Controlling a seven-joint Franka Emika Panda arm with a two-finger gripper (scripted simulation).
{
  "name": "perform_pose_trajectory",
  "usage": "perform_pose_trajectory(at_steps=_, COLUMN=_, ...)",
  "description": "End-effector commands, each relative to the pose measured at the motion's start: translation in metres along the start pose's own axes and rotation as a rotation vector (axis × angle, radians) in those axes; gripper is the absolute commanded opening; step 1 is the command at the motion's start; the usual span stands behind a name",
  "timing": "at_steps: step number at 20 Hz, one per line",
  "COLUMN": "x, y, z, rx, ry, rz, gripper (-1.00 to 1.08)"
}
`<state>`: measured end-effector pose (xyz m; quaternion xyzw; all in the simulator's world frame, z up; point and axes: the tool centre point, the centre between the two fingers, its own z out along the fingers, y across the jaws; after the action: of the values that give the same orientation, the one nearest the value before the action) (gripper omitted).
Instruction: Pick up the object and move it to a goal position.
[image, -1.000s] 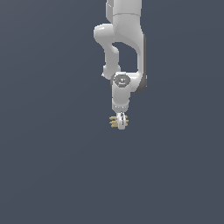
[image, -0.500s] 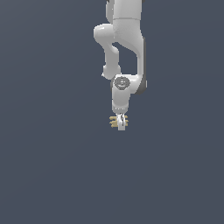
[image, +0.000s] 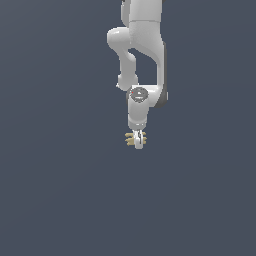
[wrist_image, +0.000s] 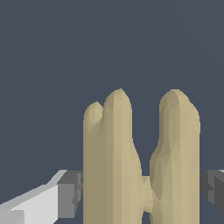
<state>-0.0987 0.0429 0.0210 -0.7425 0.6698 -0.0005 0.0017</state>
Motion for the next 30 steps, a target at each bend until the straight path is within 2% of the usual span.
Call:
perform_pose_trajectory(at_steps=1, x=0.001, y=0.0, z=-0.003, rx=0.0, ry=0.0, rz=0.0, gripper=-1.0)
perform_pose_trajectory(at_steps=7, x=0.011, y=0.002, z=-0.022, rx=0.0, ry=0.0, rz=0.001, gripper=-1.0)
perform_pose_trajectory(at_steps=13, x=0.03, y=0.006, z=-0.06, rx=-0.001, ry=-0.001, rz=0.001, gripper=-1.0)
perform_pose_trajectory(at_steps=30, x=0.116, y=0.02, z=-0.227, rx=-0.003, ry=0.001, rz=0.004, gripper=-1.0)
